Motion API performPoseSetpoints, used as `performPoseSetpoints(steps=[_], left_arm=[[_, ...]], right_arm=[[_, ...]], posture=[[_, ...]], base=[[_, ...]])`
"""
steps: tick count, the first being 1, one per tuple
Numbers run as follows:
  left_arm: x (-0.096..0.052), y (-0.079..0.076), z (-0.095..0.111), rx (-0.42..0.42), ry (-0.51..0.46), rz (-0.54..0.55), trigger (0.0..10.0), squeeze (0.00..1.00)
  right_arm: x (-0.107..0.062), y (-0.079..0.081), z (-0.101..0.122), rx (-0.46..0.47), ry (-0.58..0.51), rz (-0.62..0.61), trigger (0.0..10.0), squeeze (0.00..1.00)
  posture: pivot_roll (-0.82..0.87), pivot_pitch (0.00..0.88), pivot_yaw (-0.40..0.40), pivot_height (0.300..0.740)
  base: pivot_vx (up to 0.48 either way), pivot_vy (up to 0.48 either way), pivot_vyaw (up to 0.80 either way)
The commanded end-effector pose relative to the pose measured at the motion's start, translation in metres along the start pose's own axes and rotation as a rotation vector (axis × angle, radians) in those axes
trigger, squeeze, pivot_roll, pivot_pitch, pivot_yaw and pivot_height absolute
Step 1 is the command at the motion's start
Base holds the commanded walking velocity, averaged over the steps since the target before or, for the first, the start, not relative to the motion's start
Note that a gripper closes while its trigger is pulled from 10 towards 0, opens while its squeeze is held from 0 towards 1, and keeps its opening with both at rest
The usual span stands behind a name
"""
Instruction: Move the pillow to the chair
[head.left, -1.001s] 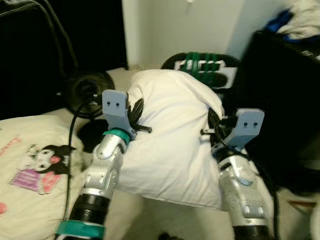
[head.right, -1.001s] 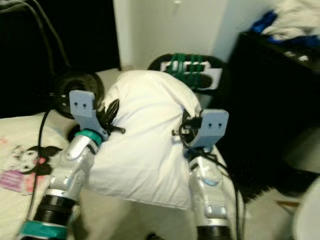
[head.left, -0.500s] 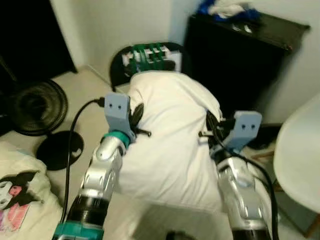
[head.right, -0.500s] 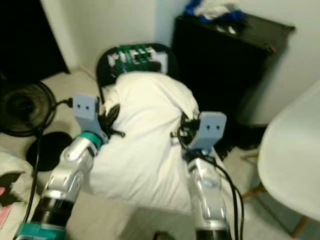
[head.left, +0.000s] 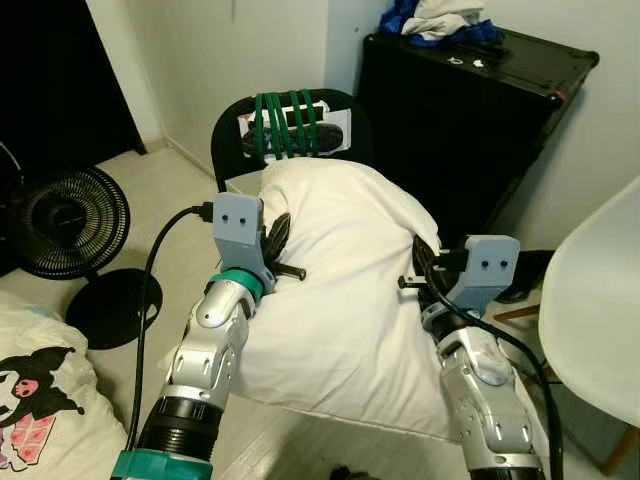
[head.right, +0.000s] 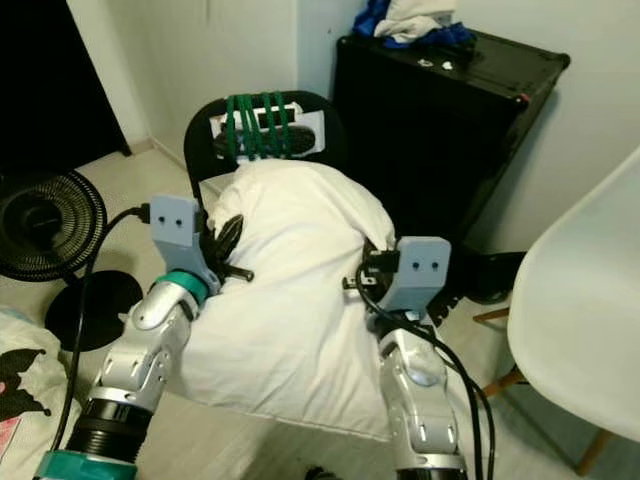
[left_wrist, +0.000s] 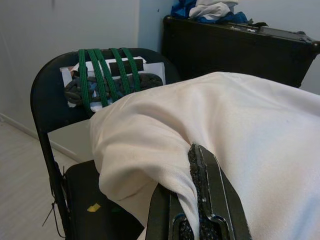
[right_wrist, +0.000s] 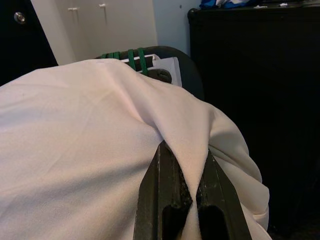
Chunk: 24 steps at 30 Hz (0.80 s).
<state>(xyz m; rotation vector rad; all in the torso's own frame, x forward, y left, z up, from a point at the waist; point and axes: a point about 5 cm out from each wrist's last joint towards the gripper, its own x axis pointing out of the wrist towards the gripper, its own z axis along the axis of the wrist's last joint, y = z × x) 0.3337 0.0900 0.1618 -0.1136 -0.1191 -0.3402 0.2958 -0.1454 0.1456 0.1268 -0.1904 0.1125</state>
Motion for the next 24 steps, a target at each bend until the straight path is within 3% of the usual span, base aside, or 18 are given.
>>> performPoseSetpoints(steps=[1,8,24], left_arm=[[0.0011,-0.0106,0.0075,0.007,-0.047,-0.057,10.0,0.00],[-0.0002,-0.0133,0.0071,-0.001,-0.048,-0.077,10.0,0.00],[0.0009,-0.0154,0.0105,-0.011,-0.068,-0.103,10.0,0.00]], right_arm=[[0.0012,0.0079,0.0061,0.006,-0.029,0.044,10.0,0.00],[0.0015,0.0077,0.0067,0.016,-0.032,0.034,10.0,0.00],[0.0036,0.0075,0.0079,0.010,-0.036,0.033,10.0,0.00]], posture=[[-0.05,0.030,0.070,0.740],[-0.05,0.032,0.070,0.740],[-0.06,0.025,0.069,0.740]], base=[[0.000,0.000,0.00],[0.000,0.000,0.00],[0.317,0.000,0.00]])
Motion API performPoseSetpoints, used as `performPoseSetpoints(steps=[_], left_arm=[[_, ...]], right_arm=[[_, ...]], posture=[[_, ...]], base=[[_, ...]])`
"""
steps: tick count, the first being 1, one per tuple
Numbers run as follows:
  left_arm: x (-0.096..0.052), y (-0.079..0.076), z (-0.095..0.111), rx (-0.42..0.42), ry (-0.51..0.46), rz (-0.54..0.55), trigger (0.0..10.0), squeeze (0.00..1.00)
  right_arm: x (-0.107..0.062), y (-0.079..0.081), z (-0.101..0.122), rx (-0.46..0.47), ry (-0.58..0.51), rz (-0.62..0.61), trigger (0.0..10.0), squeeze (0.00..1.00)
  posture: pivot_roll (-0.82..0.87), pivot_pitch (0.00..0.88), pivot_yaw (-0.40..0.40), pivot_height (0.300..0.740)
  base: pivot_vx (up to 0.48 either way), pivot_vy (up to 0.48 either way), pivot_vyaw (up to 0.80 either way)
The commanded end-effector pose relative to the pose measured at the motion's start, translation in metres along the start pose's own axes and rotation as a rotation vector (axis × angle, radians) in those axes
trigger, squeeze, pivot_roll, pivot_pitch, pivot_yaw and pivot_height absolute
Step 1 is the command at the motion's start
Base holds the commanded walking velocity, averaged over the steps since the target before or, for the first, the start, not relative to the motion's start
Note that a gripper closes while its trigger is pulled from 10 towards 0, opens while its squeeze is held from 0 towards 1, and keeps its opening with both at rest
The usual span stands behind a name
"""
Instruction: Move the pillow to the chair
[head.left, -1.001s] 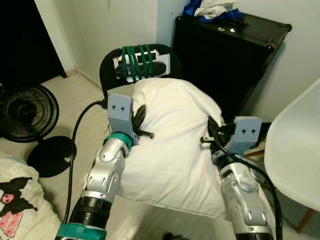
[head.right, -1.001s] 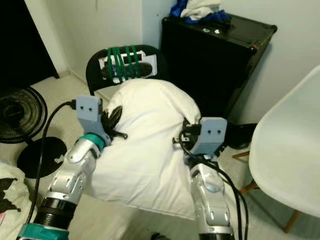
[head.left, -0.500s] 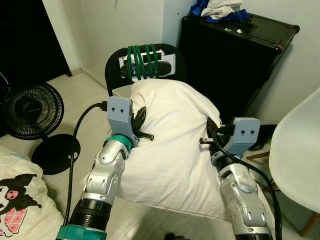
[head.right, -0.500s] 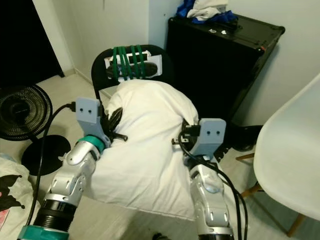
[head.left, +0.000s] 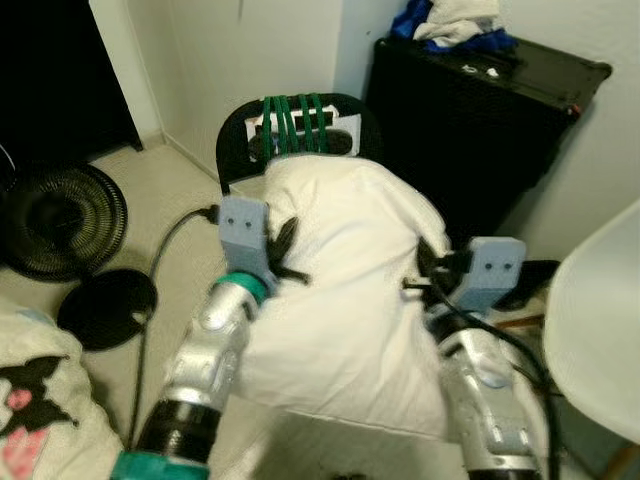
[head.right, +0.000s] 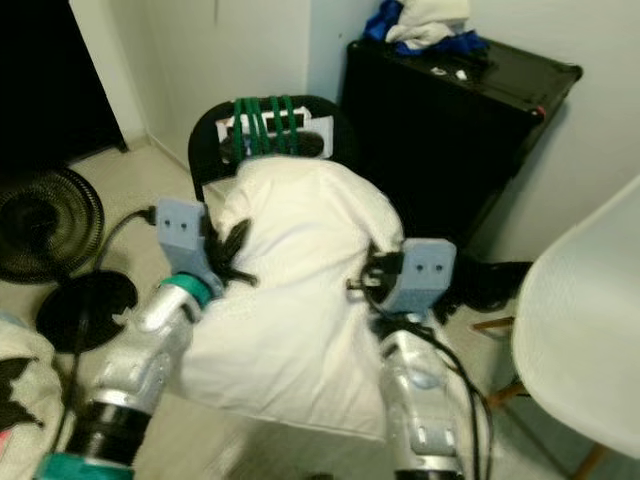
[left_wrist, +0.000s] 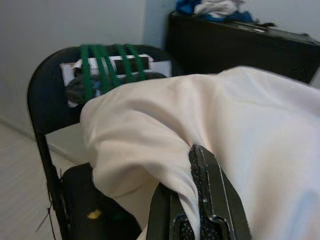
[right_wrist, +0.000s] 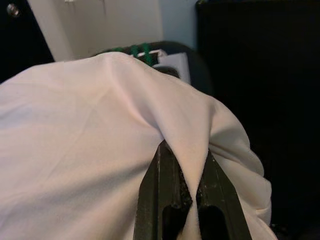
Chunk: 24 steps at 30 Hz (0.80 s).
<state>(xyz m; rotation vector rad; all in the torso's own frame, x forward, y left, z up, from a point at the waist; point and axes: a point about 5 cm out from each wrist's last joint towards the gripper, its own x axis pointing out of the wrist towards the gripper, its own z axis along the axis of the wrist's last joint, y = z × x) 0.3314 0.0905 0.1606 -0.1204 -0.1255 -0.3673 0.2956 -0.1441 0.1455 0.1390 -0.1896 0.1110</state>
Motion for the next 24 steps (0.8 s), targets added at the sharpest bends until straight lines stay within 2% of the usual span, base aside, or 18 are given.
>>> performPoseSetpoints(steps=[1,24], left_arm=[[0.0038,-0.0151,0.0112,-0.004,-0.061,-0.076,10.0,0.00],[0.0055,-0.0150,0.0112,-0.006,-0.061,-0.076,10.0,0.00]], right_arm=[[0.0037,0.0063,0.0080,-0.001,-0.036,0.036,10.0,0.00],[0.0050,0.0045,0.0087,-0.011,-0.034,0.031,10.0,0.00]], posture=[[-0.06,0.025,0.069,0.740],[-0.06,0.028,0.076,0.740]], base=[[0.349,0.000,0.00],[0.351,0.000,0.00]])
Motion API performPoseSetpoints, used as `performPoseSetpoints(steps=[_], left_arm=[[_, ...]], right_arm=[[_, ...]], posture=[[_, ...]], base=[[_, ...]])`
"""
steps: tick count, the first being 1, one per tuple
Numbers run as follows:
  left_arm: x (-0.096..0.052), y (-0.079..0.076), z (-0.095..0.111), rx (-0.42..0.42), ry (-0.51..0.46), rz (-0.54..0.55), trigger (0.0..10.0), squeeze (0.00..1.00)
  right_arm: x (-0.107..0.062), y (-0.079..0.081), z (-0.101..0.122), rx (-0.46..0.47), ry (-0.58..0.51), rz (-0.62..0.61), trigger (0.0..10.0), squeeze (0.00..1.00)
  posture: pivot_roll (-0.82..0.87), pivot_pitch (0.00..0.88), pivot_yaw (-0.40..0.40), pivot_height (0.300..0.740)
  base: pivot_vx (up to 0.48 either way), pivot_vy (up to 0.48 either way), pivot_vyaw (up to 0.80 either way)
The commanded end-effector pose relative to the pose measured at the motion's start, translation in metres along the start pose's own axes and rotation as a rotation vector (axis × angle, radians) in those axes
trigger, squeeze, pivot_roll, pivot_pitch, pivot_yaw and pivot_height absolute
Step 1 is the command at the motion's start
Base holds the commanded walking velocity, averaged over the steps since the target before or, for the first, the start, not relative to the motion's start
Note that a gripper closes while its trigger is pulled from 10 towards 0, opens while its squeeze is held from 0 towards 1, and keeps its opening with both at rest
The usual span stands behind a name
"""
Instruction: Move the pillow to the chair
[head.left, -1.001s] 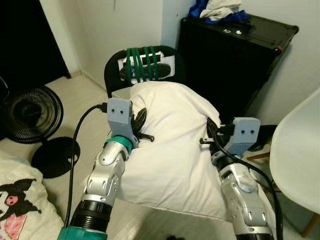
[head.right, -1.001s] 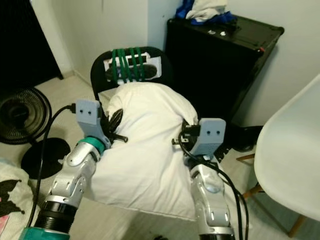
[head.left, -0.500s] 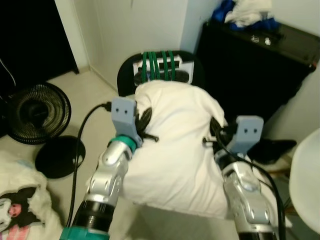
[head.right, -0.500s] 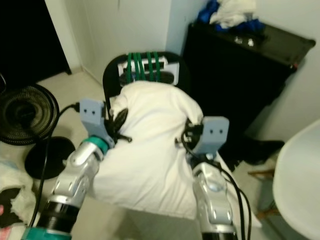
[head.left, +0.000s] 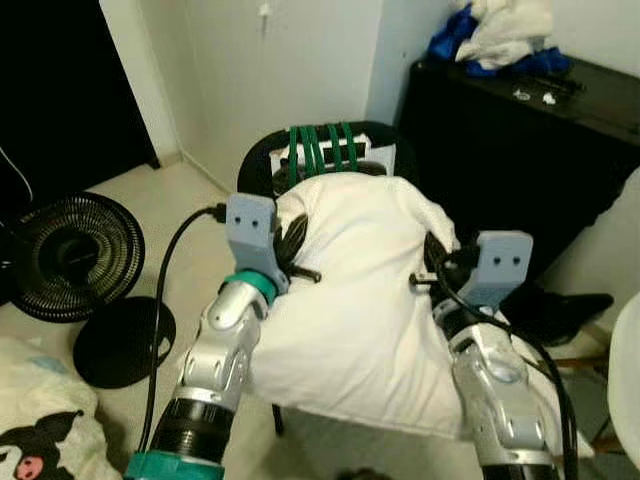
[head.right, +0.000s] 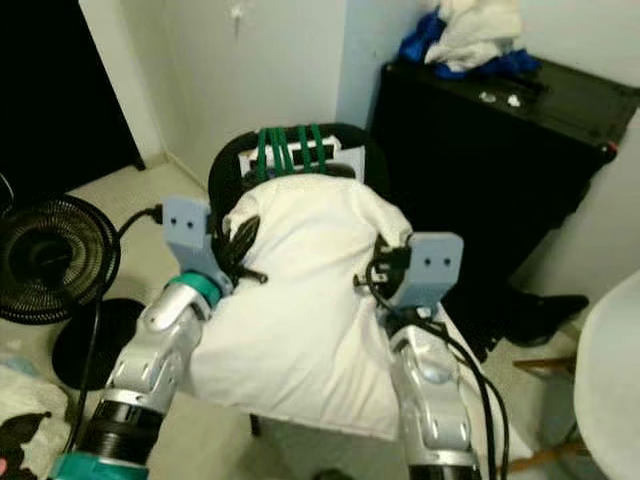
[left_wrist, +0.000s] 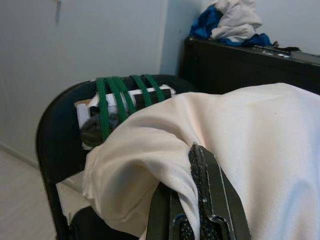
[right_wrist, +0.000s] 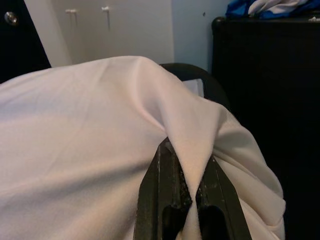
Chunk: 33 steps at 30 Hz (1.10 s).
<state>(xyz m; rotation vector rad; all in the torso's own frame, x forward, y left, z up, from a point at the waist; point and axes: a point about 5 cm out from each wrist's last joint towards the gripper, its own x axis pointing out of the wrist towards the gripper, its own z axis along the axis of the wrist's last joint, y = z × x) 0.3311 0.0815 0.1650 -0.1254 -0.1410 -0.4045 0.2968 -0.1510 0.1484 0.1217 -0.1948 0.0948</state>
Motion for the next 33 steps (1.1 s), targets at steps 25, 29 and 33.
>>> performPoseSetpoints(steps=[25,29,33], left_arm=[[-0.0010,-0.0104,0.0041,-0.013,-0.033,-0.048,10.0,0.00],[-0.0010,-0.0102,0.0050,-0.019,-0.039,-0.046,10.0,0.00],[-0.0012,-0.0096,0.0046,-0.014,-0.034,-0.040,10.0,0.00]], right_arm=[[0.0000,0.0112,0.0016,0.004,-0.013,0.049,10.0,0.00],[-0.0007,0.0120,0.0002,0.004,-0.009,0.051,10.0,0.00],[-0.0009,0.0130,-0.0005,0.006,-0.007,0.053,10.0,0.00]], posture=[[-0.06,0.032,0.069,0.740],[-0.06,0.024,0.070,0.740],[-0.06,0.015,0.069,0.740]], base=[[0.350,0.000,0.00],[0.176,0.000,0.00],[0.000,0.000,0.00]])
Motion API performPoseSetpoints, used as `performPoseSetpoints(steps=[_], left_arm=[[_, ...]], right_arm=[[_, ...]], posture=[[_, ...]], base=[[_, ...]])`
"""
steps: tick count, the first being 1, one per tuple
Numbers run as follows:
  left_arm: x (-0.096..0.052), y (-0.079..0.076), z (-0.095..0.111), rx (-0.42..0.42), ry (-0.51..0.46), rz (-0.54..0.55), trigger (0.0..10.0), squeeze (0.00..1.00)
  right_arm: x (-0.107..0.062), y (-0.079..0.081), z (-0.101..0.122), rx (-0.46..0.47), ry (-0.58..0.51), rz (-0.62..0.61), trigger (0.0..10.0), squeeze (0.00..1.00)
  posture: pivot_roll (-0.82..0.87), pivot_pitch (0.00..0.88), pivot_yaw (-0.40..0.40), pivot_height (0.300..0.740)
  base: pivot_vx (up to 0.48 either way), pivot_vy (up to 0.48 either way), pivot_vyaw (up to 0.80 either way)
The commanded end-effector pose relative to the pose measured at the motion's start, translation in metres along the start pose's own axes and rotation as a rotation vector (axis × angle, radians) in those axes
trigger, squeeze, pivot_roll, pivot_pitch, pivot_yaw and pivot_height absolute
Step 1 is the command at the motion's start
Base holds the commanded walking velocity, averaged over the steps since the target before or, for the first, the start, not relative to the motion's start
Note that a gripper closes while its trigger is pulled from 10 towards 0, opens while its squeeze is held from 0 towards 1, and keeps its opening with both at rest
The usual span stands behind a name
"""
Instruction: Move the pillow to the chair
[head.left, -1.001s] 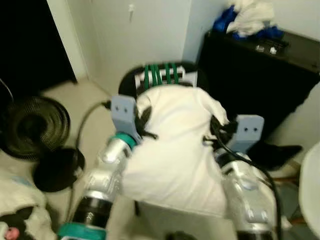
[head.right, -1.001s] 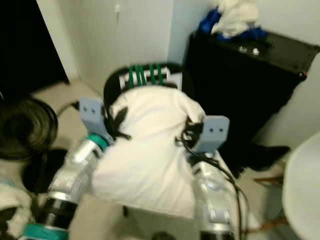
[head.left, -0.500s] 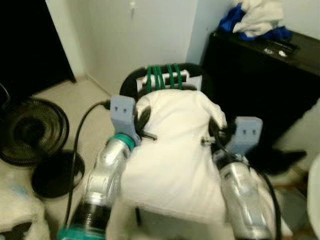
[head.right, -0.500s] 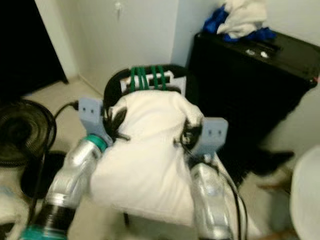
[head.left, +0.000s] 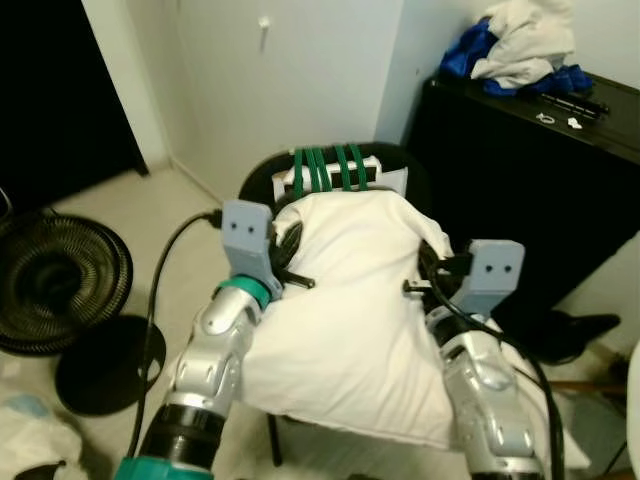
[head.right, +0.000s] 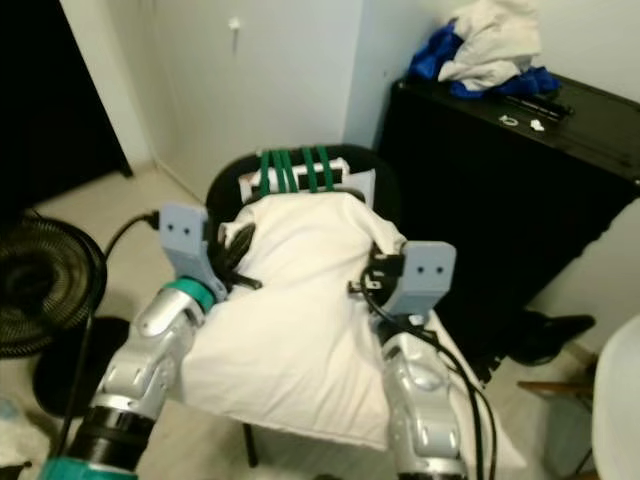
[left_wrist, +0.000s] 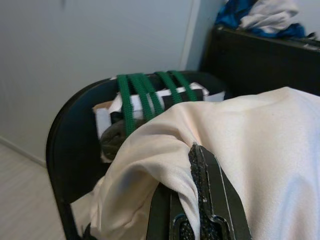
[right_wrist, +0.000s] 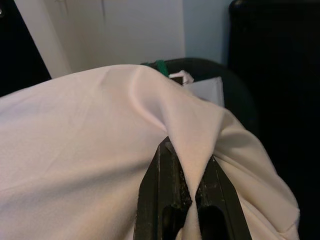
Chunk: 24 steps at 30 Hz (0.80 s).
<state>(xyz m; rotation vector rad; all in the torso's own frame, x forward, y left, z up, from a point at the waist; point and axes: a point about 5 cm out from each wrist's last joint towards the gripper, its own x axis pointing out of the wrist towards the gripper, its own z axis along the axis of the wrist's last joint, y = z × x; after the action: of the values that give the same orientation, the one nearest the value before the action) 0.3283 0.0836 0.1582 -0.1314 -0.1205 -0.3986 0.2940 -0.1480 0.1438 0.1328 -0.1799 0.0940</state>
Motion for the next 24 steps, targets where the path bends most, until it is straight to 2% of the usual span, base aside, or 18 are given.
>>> performPoseSetpoints(steps=[1,8,24], left_arm=[[0.0027,-0.0099,0.0099,-0.002,-0.049,-0.040,10.0,0.00],[0.0018,-0.0104,0.0104,0.033,-0.051,-0.043,10.0,0.00],[0.0019,-0.0117,0.0104,0.031,-0.050,-0.042,10.0,0.00]], right_arm=[[0.0026,0.0110,0.0035,-0.005,-0.021,0.057,10.0,0.00],[0.0041,0.0124,0.0030,-0.004,-0.021,0.064,10.0,0.00],[0.0036,0.0116,0.0020,-0.008,-0.016,0.062,10.0,0.00]], posture=[[-0.06,0.014,0.068,0.740],[-0.06,0.004,0.065,0.740],[-0.06,0.004,0.063,0.740]], base=[[0.000,0.000,0.00],[0.000,0.000,0.00],[0.000,-0.357,0.00]])
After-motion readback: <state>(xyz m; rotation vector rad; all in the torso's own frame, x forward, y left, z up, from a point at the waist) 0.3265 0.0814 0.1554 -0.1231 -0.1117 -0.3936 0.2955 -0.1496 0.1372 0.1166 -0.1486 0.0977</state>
